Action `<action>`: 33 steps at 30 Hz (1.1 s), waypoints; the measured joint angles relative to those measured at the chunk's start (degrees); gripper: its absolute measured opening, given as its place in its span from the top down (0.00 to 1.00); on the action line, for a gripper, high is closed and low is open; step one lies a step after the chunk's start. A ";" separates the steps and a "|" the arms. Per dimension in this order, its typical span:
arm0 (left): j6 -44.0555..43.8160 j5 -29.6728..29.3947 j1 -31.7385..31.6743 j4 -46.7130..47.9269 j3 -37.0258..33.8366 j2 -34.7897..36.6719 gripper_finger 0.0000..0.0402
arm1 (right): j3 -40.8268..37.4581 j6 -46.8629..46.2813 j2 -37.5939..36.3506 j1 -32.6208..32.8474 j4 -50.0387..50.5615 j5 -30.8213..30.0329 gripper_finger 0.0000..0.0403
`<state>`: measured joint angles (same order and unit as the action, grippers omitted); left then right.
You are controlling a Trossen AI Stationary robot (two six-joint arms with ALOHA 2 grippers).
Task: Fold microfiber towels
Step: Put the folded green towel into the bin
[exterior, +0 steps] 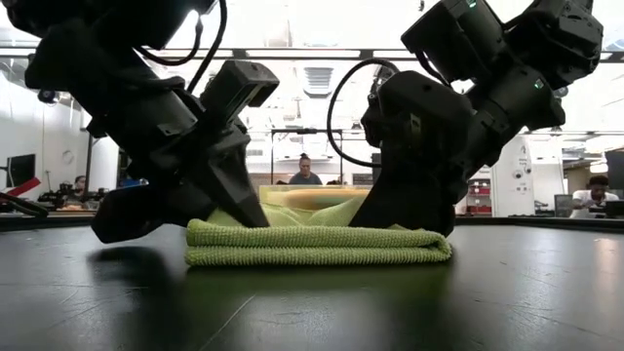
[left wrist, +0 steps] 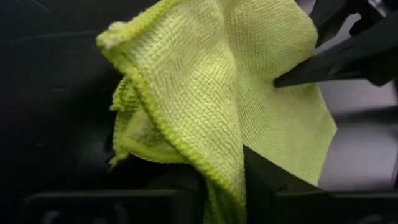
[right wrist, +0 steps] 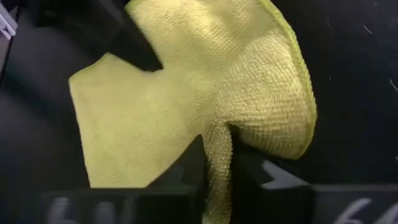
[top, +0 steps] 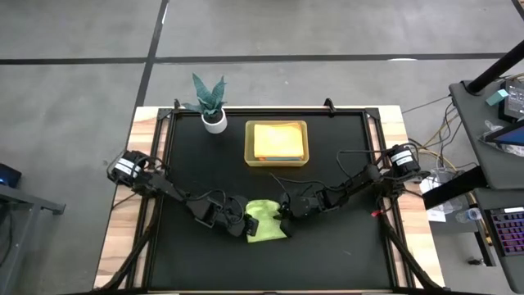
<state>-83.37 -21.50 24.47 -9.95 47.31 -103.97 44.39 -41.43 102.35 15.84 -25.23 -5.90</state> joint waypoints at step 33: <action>47.54 5.27 -28.41 -3.34 0.05 19.75 0.98 | 0.10 21.00 -26.55 -20.58 13.38 -2.26 0.97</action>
<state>-35.83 -16.22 -3.94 -13.29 47.35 -84.23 44.49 -20.43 75.80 -4.75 -11.85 -8.16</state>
